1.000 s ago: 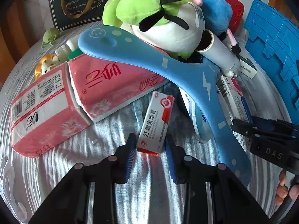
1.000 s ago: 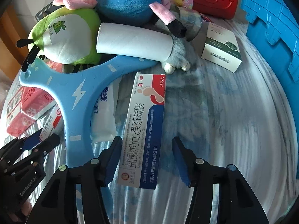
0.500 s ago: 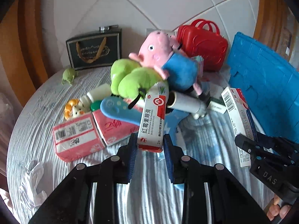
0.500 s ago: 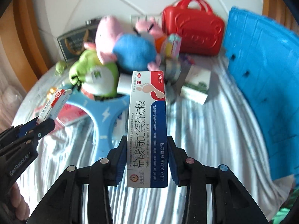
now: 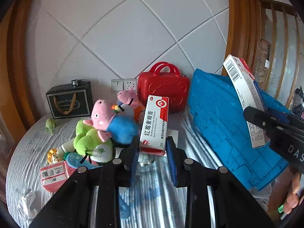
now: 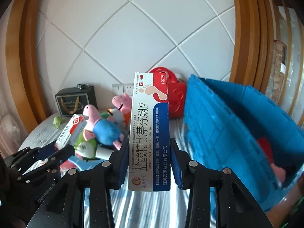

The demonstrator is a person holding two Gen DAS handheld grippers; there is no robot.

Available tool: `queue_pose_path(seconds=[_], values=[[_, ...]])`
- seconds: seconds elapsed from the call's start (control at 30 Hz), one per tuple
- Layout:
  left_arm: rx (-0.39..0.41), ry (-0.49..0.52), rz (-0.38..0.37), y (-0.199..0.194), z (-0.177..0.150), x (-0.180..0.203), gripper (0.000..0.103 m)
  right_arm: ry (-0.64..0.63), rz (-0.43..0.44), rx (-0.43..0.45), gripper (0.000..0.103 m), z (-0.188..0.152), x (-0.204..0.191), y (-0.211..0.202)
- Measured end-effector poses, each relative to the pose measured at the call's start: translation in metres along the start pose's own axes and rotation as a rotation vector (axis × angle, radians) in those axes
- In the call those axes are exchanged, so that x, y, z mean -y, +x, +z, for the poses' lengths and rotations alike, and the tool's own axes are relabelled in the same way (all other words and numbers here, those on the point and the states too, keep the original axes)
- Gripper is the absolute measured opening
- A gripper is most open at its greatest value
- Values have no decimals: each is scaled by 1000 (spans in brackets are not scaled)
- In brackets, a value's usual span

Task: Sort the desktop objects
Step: 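Carry both ointment boxes over the blue box and open both tools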

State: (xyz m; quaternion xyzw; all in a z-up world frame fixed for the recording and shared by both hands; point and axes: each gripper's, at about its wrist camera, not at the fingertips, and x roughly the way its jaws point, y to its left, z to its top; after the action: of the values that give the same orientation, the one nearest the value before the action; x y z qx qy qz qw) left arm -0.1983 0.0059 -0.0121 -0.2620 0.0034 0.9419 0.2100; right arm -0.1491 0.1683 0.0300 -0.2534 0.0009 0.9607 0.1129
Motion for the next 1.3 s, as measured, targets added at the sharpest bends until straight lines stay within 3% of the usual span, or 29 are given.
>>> queue_pose_path(seconds=[0.23, 0.33, 0.5, 0.63, 0.9, 1.2, 1.23, 1.3], values=[[73, -13, 20, 8, 46, 136, 27, -78, 36, 122, 39, 48, 124, -32], [65, -3, 13, 18, 78, 190, 27, -97, -1, 145, 39, 74, 178, -31], [-10, 45, -17, 58, 132, 270, 27, -56, -82, 90, 39, 103, 263, 6], [-75, 46, -53, 95, 151, 314, 27, -7, -124, 22, 39, 104, 313, 44], [-111, 95, -50, 141, 155, 363, 27, 22, -165, -84, 39, 84, 369, 92], [-120, 111, -22, 164, 152, 367, 28, 11, -200, -106, 39, 74, 383, 108], [-122, 113, -25, 165, 152, 367, 30, 13, -201, -104, 39, 74, 383, 109], [-111, 119, -9, 163, 150, 367, 51, 8, -209, -93, 39, 76, 384, 111]])
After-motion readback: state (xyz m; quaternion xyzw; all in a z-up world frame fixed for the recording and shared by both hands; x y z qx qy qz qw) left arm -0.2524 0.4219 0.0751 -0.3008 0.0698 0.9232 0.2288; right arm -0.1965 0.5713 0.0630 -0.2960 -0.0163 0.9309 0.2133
